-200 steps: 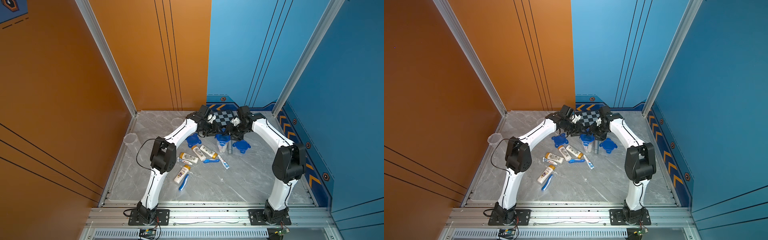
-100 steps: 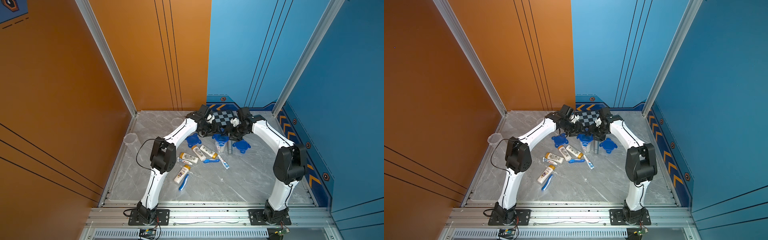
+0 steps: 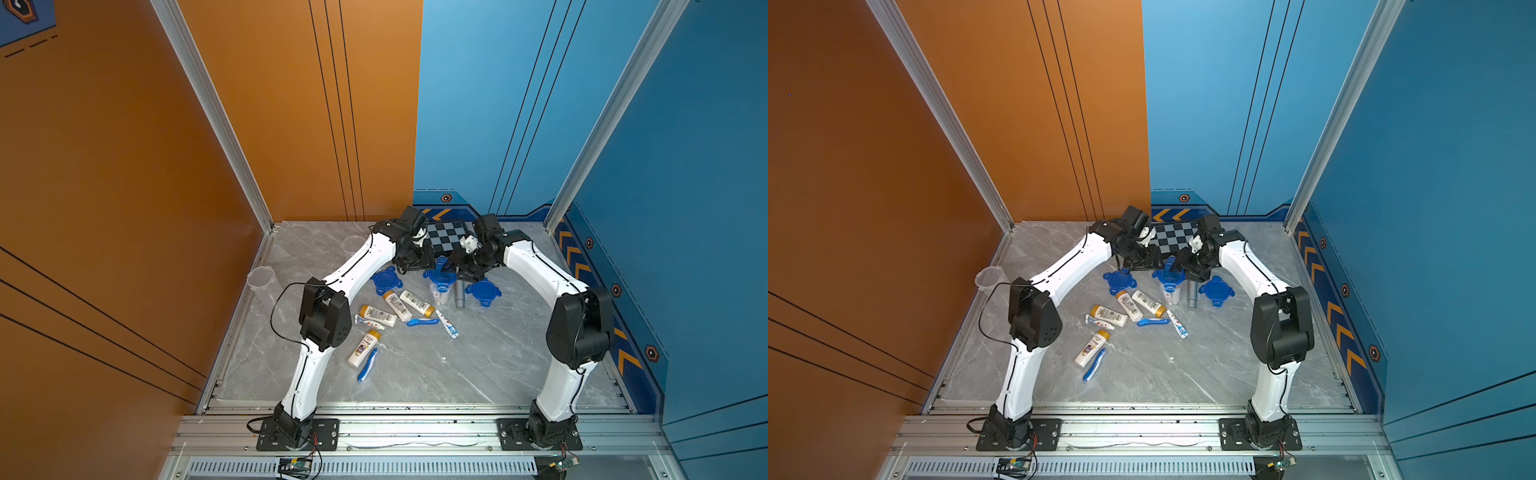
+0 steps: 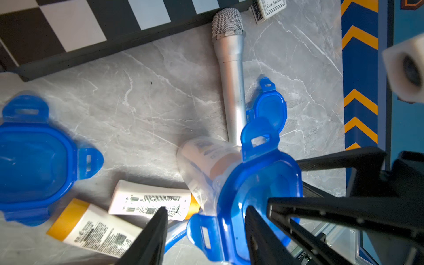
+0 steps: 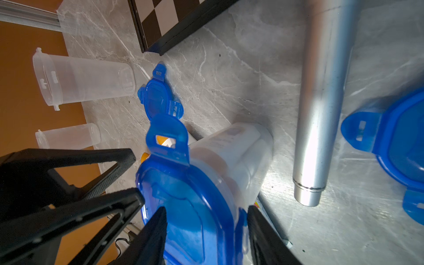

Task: Pack away toiletry kits
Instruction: Close the fastener on the container.

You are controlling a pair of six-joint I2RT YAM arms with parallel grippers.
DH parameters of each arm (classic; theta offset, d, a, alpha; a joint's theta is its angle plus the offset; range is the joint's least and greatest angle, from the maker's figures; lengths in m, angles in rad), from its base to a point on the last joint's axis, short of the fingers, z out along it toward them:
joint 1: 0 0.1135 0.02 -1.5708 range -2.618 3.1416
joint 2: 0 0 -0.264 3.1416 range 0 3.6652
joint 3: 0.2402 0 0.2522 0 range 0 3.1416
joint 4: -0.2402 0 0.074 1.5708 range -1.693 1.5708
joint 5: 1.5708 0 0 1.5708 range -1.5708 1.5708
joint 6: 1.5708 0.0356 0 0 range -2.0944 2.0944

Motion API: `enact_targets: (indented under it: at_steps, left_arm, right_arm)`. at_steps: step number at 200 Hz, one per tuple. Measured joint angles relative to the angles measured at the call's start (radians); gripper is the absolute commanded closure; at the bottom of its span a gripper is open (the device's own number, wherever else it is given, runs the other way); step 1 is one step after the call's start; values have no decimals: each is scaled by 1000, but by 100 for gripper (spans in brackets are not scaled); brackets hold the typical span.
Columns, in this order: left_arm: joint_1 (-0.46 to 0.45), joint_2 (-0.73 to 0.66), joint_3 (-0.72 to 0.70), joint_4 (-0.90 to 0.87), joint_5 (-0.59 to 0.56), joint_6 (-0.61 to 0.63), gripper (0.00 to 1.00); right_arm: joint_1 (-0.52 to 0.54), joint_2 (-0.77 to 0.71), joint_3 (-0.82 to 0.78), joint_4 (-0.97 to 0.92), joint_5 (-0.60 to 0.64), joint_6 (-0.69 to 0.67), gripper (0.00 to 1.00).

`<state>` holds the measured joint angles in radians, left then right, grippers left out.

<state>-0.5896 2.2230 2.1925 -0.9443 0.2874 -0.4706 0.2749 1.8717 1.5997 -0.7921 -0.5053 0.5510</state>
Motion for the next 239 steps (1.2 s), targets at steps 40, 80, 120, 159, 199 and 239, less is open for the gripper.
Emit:
enact_targets:
  at_steps: [40,80,120,159,199,239]
  left_arm:
    - [-35,-21,-11,-24,1,0,45]
    - [-47,-21,-11,-27,8,-10,46]
    - [-38,-20,-11,-25,25,-28,47]
    - [-18,-20,-73,34,93,-81,46]
    - [13,-32,-135,123,169,-142,46]
    - [20,-37,-165,176,191,-171,46]
  right_arm:
    - [0,0,0,0,0,-2,43]
    - [1,0,0,0,0,-3,43]
    - [3,0,0,0,1,-3,43]
    - [6,0,1,0,7,-4,43]
    - [7,3,5,0,7,-4,43]
    - [7,5,8,-5,8,-4,43]
